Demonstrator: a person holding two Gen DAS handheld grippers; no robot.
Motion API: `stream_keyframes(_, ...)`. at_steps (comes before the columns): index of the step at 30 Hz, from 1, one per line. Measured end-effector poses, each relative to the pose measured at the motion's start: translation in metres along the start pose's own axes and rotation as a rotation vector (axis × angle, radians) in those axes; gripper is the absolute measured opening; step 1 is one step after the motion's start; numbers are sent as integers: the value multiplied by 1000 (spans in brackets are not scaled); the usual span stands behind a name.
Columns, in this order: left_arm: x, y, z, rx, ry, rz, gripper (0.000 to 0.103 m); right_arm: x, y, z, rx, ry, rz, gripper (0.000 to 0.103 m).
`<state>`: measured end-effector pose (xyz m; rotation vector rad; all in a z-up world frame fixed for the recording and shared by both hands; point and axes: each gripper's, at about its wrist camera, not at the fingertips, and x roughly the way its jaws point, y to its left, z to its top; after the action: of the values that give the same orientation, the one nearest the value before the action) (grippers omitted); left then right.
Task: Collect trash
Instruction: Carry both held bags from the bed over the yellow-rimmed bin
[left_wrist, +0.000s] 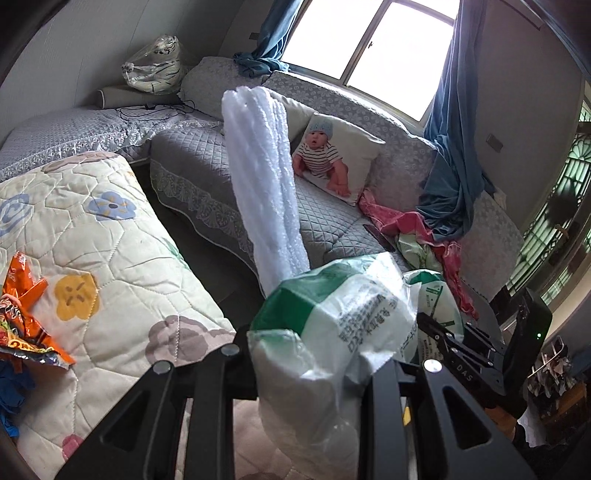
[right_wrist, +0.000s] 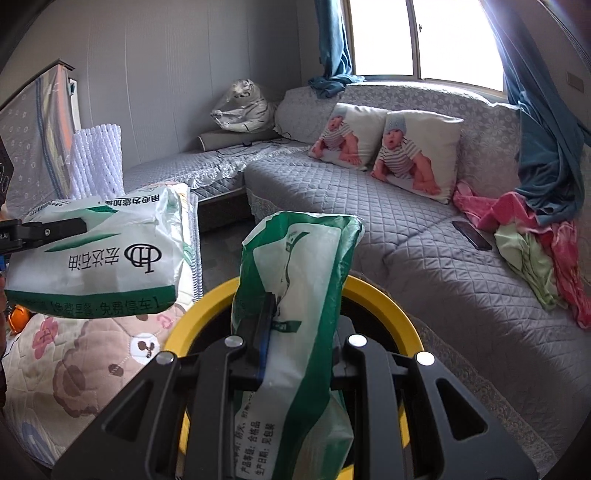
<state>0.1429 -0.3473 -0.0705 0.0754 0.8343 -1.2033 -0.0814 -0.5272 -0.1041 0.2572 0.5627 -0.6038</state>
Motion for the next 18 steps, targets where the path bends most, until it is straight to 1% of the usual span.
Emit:
stream_keyframes(8, 33, -12, 0, 3, 47, 0, 23, 1, -14, -9, 20, 22, -21, 20)
stream_keyframes(18, 65, -27, -1, 29, 90, 10, 23, 7, -20, -18, 25, 66, -36, 20)
